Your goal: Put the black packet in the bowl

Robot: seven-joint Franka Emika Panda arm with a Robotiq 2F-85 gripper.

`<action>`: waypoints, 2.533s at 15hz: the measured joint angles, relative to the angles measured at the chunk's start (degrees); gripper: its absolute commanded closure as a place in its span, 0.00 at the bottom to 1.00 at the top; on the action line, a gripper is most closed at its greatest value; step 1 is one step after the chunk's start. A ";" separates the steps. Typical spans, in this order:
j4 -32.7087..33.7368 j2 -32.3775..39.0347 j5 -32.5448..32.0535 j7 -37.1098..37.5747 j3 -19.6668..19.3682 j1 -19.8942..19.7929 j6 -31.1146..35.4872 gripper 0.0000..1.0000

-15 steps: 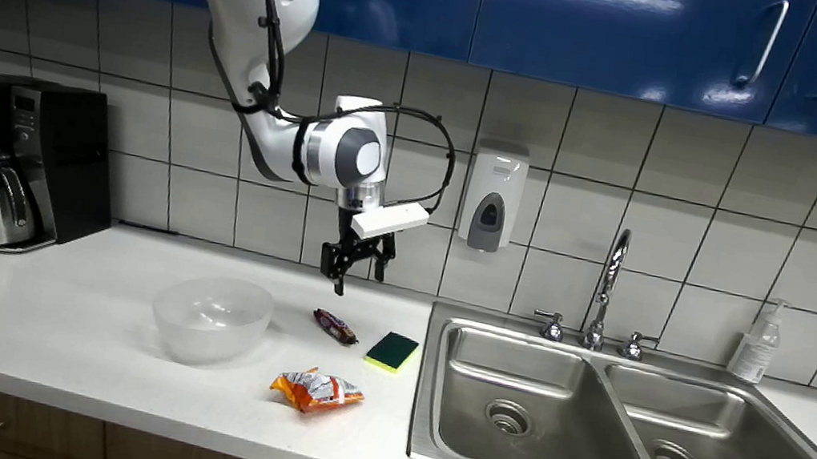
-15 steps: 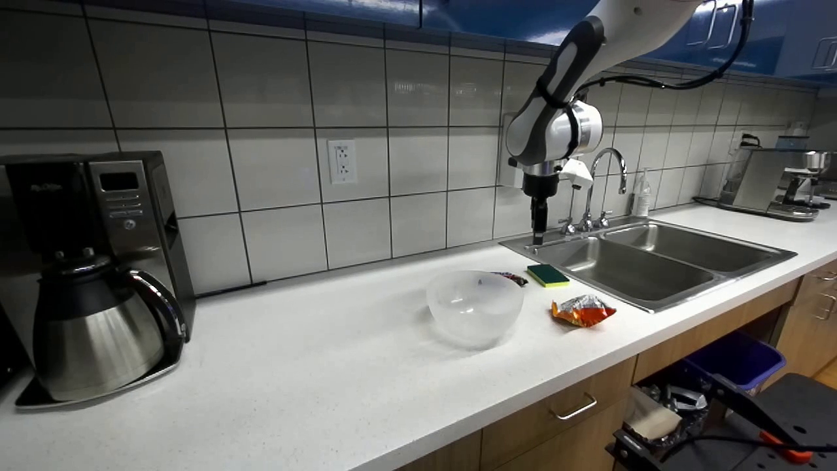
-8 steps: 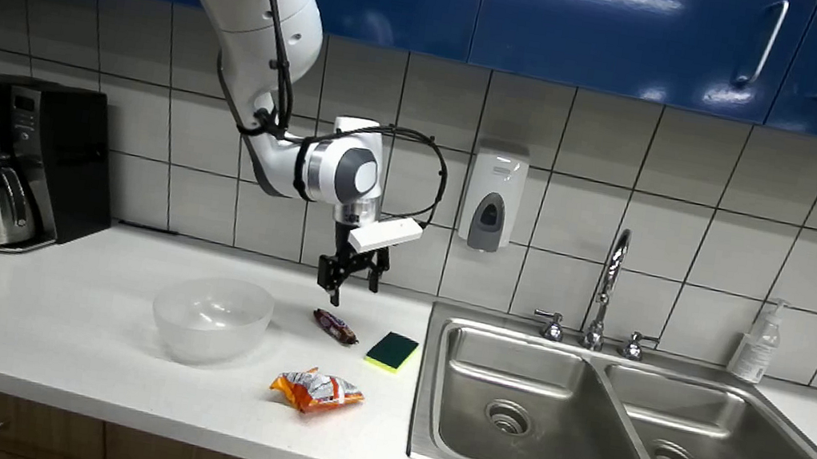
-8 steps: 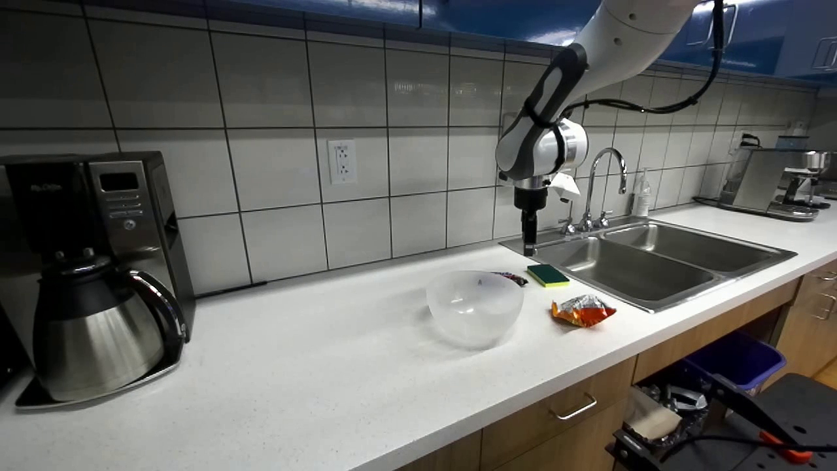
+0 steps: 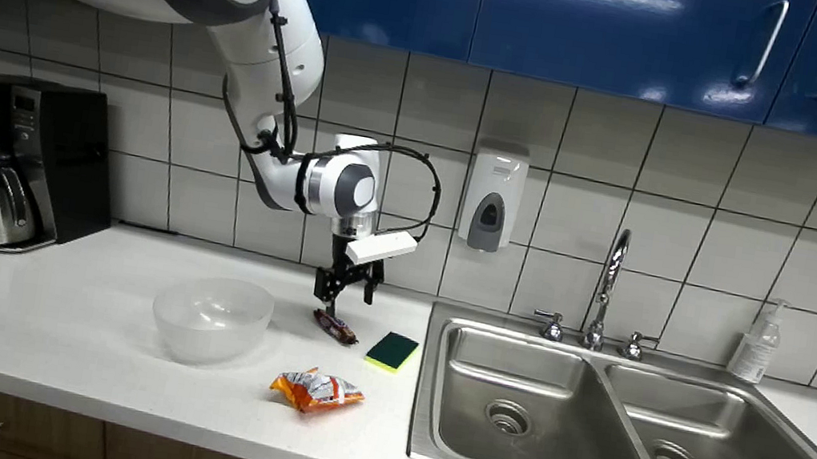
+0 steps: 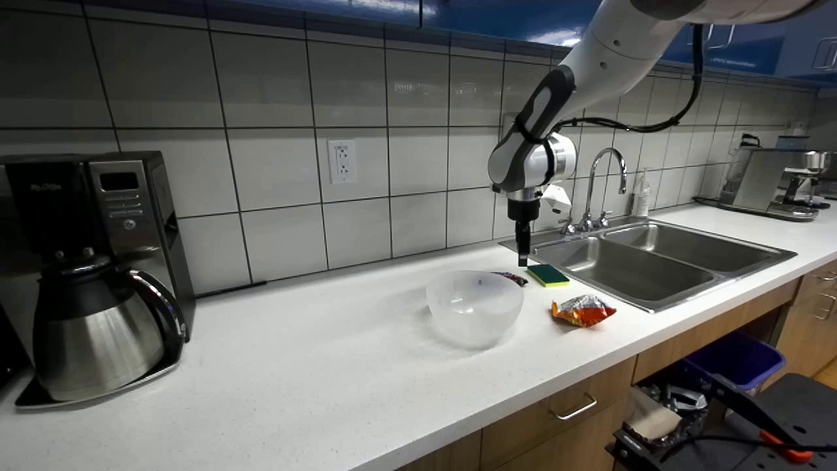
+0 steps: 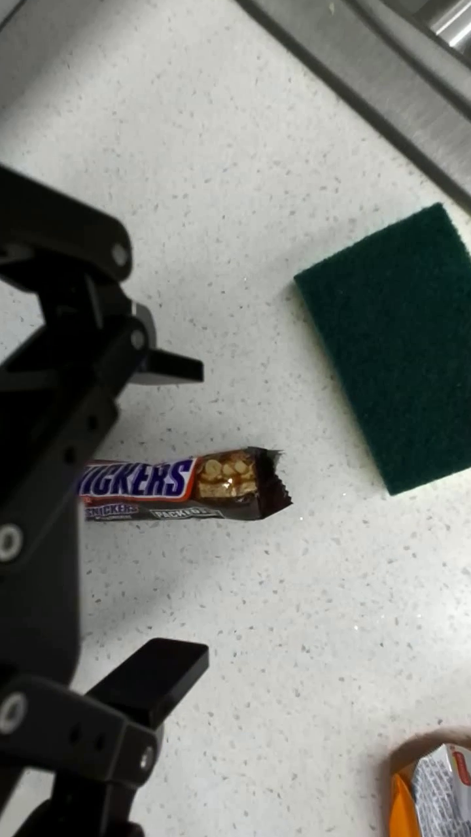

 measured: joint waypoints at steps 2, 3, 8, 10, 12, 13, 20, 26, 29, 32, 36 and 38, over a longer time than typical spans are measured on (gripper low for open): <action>1.39 1.18 -0.05 0.00 0.06 0.14 -0.92 0.00; 2.05 1.71 -0.06 0.00 0.09 0.21 -1.29 0.00; 5.41 4.40 -0.46 0.00 0.11 0.76 -3.26 0.00; 6.87 5.51 -0.54 0.00 0.10 0.97 -4.15 0.00; 8.40 6.65 -0.55 0.00 0.10 1.20 -5.34 0.00; 9.11 7.17 -0.56 0.00 0.11 1.31 -5.84 0.00; 13.94 10.49 -0.56 0.00 0.11 1.70 -9.33 0.00; 17.72 12.90 -0.56 0.00 0.10 1.71 -12.34 0.00; 19.53 14.09 -0.56 0.00 0.10 1.72 -13.78 0.25; 21.26 15.18 -0.56 0.00 0.10 1.72 -14.95 0.42; 23.13 16.10 -0.56 0.00 0.10 1.72 -15.90 0.73; 23.95 16.38 -0.56 0.00 0.10 1.71 -16.34 0.88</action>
